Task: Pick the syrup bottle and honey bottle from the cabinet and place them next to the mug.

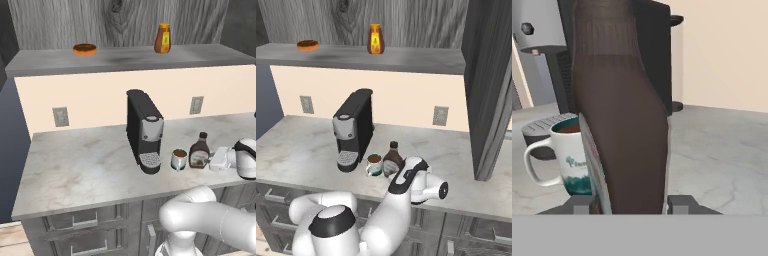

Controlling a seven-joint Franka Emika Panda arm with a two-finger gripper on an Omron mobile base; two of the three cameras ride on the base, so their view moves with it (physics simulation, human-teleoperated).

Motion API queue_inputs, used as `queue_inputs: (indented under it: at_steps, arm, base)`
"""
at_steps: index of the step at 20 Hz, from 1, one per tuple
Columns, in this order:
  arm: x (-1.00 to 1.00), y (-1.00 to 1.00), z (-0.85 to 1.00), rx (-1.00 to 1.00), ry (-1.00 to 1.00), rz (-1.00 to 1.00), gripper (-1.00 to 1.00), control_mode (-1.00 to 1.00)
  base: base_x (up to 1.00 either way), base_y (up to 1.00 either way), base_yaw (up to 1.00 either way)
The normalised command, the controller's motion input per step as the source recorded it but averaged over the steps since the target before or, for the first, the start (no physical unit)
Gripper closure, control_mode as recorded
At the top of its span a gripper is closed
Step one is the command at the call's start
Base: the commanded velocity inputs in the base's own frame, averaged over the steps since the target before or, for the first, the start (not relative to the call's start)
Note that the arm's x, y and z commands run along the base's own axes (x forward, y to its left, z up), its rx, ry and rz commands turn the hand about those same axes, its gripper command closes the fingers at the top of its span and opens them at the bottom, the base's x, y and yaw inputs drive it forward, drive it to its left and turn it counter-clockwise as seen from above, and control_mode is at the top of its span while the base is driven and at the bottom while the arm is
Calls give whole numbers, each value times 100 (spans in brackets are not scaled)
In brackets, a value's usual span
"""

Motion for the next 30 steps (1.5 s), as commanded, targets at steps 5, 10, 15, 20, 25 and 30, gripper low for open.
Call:
queue_inputs:
  at_steps: [5,10,15,20,25,30]
  arm:
    - [0,0,0,0,0,0,-100,-100]
    - [0,0,0,0,0,0,-100,-100]
    - [0,0,0,0,0,0,-100,-100]
    - [0,0,7,0,0,0,-100,-100]
    - [-1,0,48,1,-7,0,-100,-100]
    - [-23,0,77,5,-6,0,-100,-100]
  base:
    - [0,0,0]
    - [0,0,0]
    - [0,0,0]
    - [0,0,0]
    - [0,0,0]
    - [0,0,0]
